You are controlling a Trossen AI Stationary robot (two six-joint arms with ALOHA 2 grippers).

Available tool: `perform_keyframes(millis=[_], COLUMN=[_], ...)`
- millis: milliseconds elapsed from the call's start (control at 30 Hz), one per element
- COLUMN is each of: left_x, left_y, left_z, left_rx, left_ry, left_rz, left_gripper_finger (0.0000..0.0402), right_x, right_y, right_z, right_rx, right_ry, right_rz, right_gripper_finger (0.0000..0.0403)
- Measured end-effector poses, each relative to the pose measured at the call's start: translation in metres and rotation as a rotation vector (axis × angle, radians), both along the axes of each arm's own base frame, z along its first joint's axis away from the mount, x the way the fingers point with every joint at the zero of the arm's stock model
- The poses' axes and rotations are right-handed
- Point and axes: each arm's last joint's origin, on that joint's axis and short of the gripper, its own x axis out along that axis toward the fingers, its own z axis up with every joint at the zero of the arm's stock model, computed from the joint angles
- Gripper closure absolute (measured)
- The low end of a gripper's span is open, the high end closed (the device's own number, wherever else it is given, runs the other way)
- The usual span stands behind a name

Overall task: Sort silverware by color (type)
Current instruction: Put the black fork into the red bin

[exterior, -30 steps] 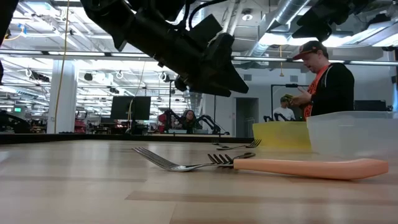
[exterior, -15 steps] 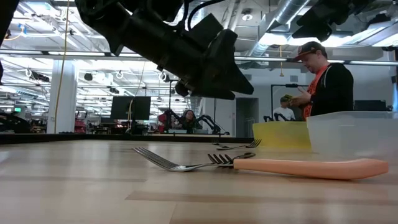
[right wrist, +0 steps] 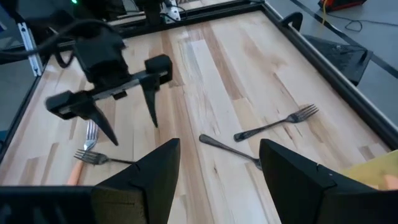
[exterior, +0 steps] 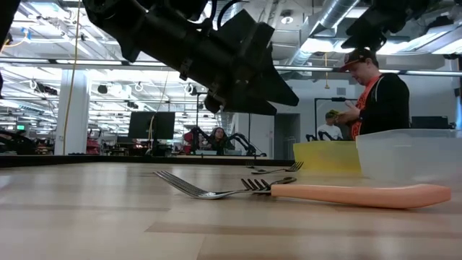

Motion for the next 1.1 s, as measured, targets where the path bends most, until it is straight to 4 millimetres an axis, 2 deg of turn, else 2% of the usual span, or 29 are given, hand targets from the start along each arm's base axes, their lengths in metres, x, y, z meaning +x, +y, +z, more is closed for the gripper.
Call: perform_keyframes(millis=[167, 400, 667, 767, 967, 1100], left_x=[-0.002, -0.009, -0.016, -0.016, -0.001, 0.011], left_y=[-0.010, -0.020, -0.040, -0.046, -0.056, -0.058], left_z=[0.000, -0.006, -0.011, -0.020, -0.036, -0.035], left_rx=[0.004, 0.054, 0.027, 0.046, 0.075, 0.101], left_ry=[0.001, 0.054, 0.066, 0.086, 0.130, 0.196], left_rz=[-0.019, 0.061, 0.053, 0.053, 0.040, 0.045], left_gripper_finger=[0.0121, 0.0121, 0.0121, 0.0121, 0.0121, 0.0121], right_x=[0.001, 0.003, 0.003, 0.003, 0.003, 0.003], right_y=[0.000, -0.001, -0.001, -0.001, -0.001, -0.001], right_z=[-0.011, -0.008, -0.007, -0.007, -0.007, -0.007], right_rx=[0.017, 0.022, 0.050, 0.066, 0.076, 0.076], right_ry=[0.031, -0.006, -0.012, -0.015, -0.016, -0.016], right_rz=[-0.005, -0.016, -0.031, -0.039, -0.042, -0.041], right_gripper_finger=[0.0159, 0.0159, 0.0159, 0.0159, 0.0159, 0.0159])
